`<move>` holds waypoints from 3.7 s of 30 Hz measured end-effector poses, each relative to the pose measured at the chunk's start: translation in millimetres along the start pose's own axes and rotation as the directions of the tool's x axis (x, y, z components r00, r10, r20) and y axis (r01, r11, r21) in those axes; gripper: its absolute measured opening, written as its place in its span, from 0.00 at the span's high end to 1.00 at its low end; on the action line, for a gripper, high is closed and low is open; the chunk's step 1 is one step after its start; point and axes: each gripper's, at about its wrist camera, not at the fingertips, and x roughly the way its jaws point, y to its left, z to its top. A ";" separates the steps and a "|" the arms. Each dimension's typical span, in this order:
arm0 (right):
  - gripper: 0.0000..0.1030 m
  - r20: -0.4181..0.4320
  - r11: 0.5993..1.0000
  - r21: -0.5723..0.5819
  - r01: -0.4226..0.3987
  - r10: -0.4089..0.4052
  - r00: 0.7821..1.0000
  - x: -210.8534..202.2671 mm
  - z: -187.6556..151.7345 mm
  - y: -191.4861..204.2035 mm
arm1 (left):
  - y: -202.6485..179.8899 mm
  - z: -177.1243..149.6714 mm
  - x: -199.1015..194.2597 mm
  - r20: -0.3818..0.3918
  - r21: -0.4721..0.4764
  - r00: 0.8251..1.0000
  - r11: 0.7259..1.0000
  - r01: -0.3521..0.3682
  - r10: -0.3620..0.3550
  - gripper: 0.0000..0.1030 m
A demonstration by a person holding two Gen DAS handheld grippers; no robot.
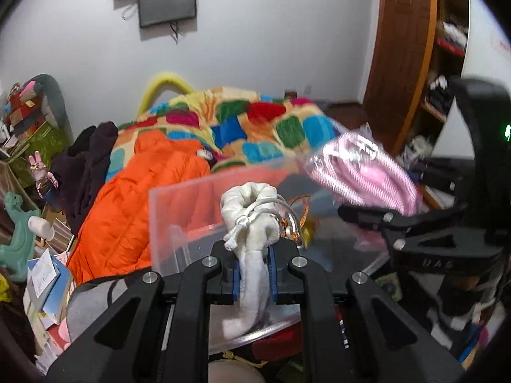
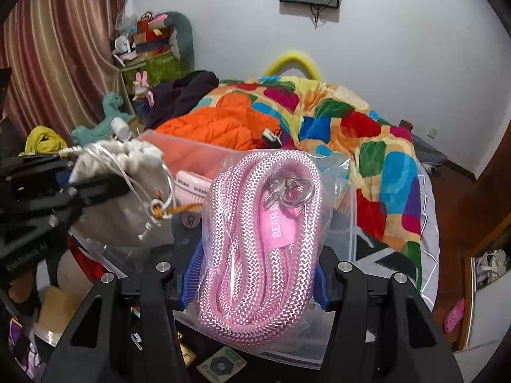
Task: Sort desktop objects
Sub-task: 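Lower the pink rope and white pouch into the clear box with both tools, then open both tools and withdraw from the clear box, then grasp the cream jar with the left tool while the right tool grasps the green card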
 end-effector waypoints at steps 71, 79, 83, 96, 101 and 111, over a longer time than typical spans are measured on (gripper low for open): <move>0.23 0.099 0.979 -0.036 -0.199 0.201 0.975 -113.4 -79.1 49.3 | -15.9 -42.5 -110.4 0.067 -0.031 0.993 0.995 -0.090 0.092 0.08; 0.21 0.194 0.982 -0.009 -0.187 0.186 0.963 -111.1 -120.9 59.3 | -12.0 -89.3 -117.7 0.119 -0.133 0.985 0.985 -0.112 0.128 0.08; 0.21 0.209 0.995 0.022 -0.095 0.088 0.974 -102.4 -130.2 57.9 | -10.7 -113.1 -116.9 0.115 -0.148 0.980 0.979 -0.144 0.161 0.07; 0.21 0.142 0.989 0.130 -0.069 0.050 0.989 -59.4 -139.5 31.0 | -11.9 -147.6 -102.0 0.107 -0.225 0.993 0.974 -0.023 0.048 0.03; 0.22 0.150 0.992 0.122 0.039 -0.058 0.987 -53.8 -136.7 25.1 | -24.3 -146.2 -80.3 0.085 -0.238 0.996 0.971 0.007 0.013 0.03; 0.30 0.109 0.990 0.139 0.026 -0.042 0.993 -32.5 -117.7 18.0 | -27.7 -150.8 -55.6 -0.007 -0.262 0.999 0.964 -0.041 0.040 0.02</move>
